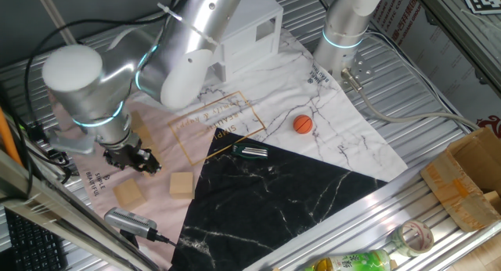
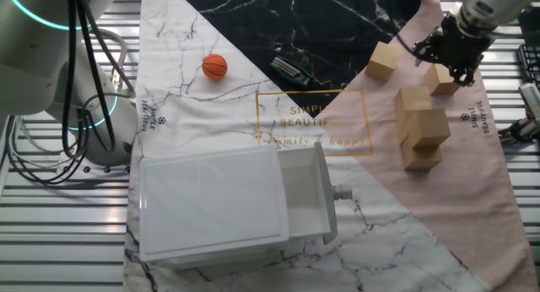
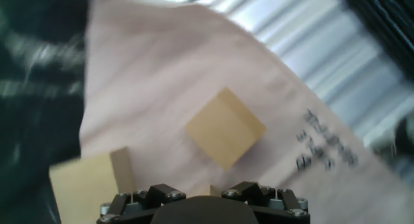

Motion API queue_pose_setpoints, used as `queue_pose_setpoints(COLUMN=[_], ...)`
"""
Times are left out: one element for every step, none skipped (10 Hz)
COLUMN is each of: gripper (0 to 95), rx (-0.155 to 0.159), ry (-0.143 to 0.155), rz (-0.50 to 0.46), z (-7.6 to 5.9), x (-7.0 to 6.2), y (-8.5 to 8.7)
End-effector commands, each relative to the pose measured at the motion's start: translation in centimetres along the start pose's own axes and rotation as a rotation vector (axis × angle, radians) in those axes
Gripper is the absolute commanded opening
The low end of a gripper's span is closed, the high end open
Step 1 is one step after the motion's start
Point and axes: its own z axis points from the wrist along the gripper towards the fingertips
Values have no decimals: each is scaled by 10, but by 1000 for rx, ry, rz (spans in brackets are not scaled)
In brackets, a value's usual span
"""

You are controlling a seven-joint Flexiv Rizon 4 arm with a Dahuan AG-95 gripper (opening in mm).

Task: Stack the blocks into a pyramid shape

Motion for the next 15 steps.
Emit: queue_pose_setpoints(gripper=[760,760,760,760,760,760,760,760,760,760,760,760,760,760,760], rx=[-20,-20,-14,20,37,37,40,40,43,42,39,39,37,33,32], ry=[-12,-5,-1,3,0,-7,-13,-19,-31,-35,-33,-36,-38,-36,-36], rz=[522,569,616,645,668,691,699,698,692,691,690,693,698,699,696], z=[2,2,3,3,4,5,8,12,16,18,19,19,19,19,19], x=[-2,-2,-2,-2,-1,-1,-1,0,0,0,0,0,0,0,0], y=[-4,-4,-4,-5,-6,-7,-11,-14,-17,-17,-18,-18,-18,-19,-18])
